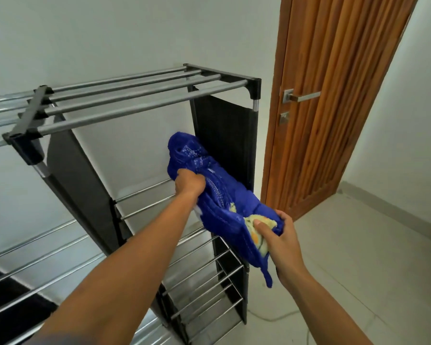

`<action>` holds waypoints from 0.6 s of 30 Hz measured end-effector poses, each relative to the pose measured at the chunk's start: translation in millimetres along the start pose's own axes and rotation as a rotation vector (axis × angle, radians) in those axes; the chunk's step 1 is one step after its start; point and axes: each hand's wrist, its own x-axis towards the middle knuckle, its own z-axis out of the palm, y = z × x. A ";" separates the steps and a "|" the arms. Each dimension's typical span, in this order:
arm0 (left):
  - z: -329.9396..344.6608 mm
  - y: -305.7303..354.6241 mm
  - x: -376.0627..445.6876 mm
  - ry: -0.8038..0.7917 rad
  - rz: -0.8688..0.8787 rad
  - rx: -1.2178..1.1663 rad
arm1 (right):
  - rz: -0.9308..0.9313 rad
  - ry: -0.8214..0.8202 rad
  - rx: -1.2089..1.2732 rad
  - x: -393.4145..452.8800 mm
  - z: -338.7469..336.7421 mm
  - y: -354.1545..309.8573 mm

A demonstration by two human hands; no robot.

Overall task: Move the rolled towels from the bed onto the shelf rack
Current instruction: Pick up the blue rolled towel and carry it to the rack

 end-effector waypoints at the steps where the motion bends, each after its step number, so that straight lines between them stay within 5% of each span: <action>1: 0.3 0.1 0.5 -0.008 0.003 0.035 | -0.004 -0.001 -0.022 0.8 -1.3 0.4; 7: -1.1 -4.5 -1.0 -0.046 -0.018 0.066 | 0.036 -0.038 -0.039 5.6 -8.8 2.9; 10: -4.7 1.9 -13.0 0.094 0.025 0.120 | 0.061 -0.056 -0.041 5.8 -13.4 3.3; 14: -2.6 26.8 -55.0 0.332 0.518 0.138 | 0.098 -0.054 -0.058 4.2 -27.2 7.3; 16: 7.9 35.8 -86.1 0.226 0.741 -0.026 | 0.133 -0.036 -0.071 -2.0 -41.1 8.1; 18: 23.0 43.1 -120.4 -0.069 0.880 -0.111 | 0.157 -0.001 -0.089 -10.7 -64.6 6.8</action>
